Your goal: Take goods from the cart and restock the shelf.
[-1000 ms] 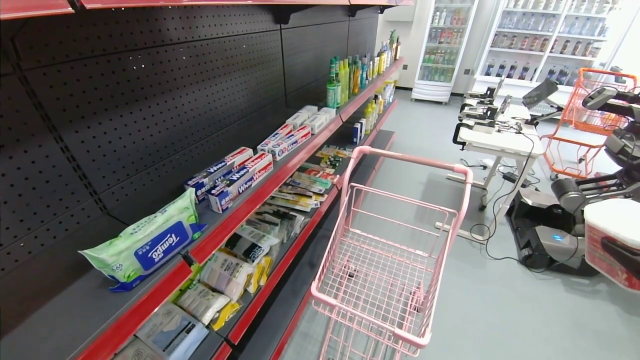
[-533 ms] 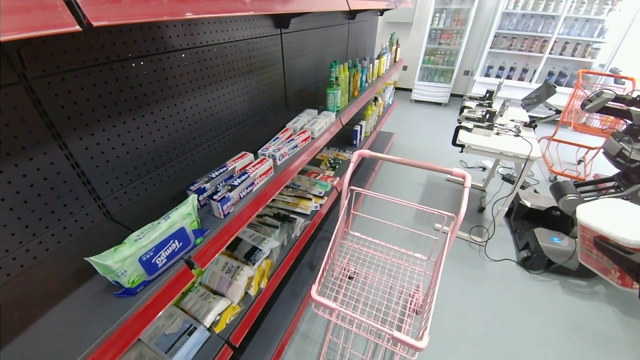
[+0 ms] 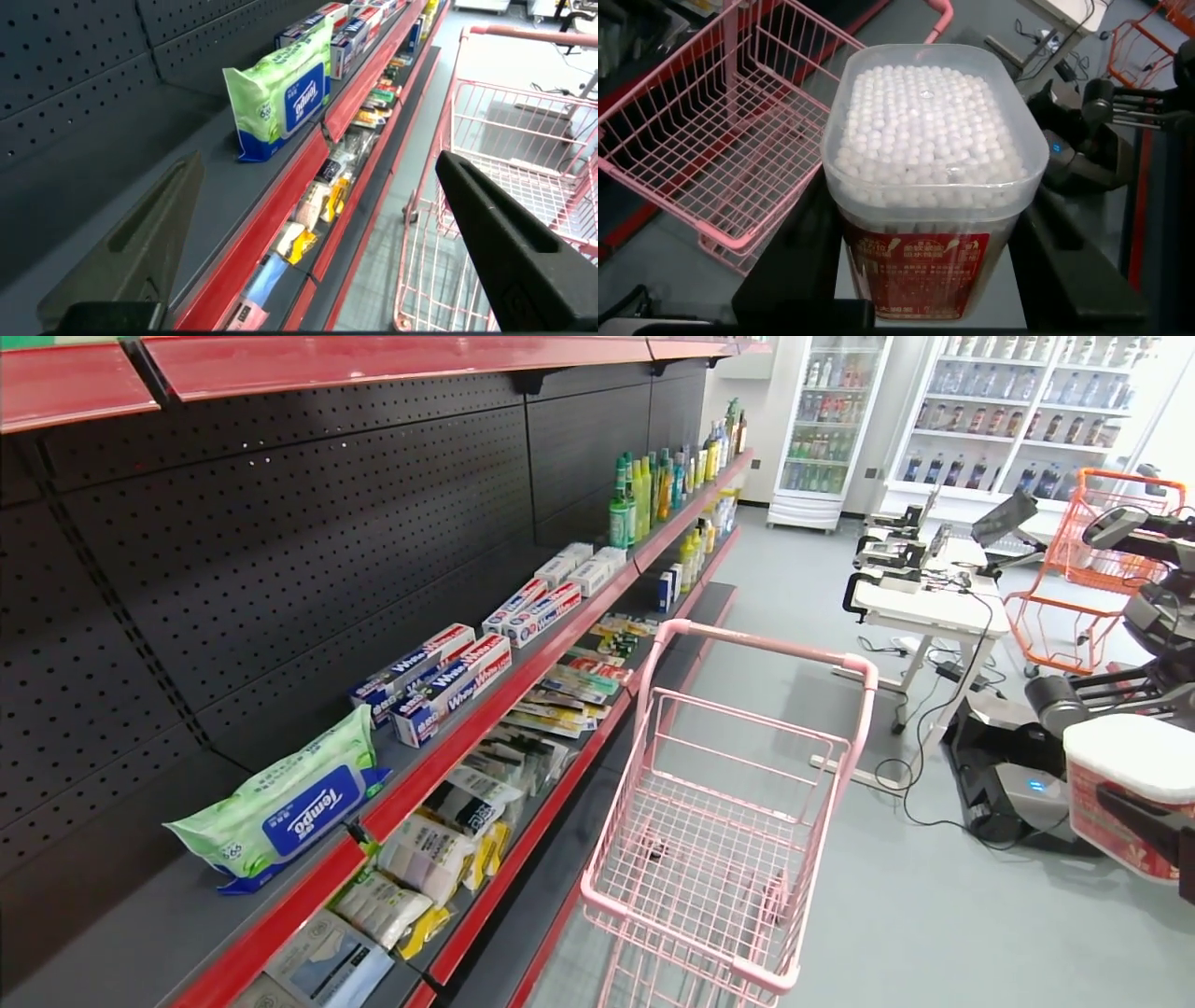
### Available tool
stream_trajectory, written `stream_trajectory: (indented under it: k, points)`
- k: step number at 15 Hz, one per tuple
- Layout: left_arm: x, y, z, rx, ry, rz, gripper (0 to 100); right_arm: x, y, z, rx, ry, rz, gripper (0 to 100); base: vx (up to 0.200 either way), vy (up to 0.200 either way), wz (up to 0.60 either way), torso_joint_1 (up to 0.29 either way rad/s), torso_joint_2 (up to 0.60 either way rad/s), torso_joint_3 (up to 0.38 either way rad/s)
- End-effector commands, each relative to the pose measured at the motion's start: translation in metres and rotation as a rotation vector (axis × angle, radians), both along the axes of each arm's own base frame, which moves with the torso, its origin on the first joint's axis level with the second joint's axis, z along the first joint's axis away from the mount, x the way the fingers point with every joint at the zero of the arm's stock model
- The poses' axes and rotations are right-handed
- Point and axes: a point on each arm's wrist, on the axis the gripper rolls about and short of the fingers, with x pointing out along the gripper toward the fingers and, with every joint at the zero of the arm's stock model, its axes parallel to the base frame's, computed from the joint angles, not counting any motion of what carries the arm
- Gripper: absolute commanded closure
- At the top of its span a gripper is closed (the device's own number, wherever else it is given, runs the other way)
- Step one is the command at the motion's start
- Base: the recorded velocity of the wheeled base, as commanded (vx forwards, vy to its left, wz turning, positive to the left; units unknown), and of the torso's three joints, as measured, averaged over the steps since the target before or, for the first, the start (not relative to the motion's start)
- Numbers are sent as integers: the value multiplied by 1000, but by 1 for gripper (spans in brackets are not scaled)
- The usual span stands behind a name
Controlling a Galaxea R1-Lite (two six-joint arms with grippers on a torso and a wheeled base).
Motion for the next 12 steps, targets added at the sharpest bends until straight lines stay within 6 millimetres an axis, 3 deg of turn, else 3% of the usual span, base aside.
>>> stream_trajectory:
  k: [1,12]
  points:
    - [0,0,0,0,1,0,0,3,0,-1,0,14,0,100,0,0,600,7,2,2]
    - [0,0,0,1,1,0,0,5,0,-6,1,37,5,100,0,0,600,6,2,2]
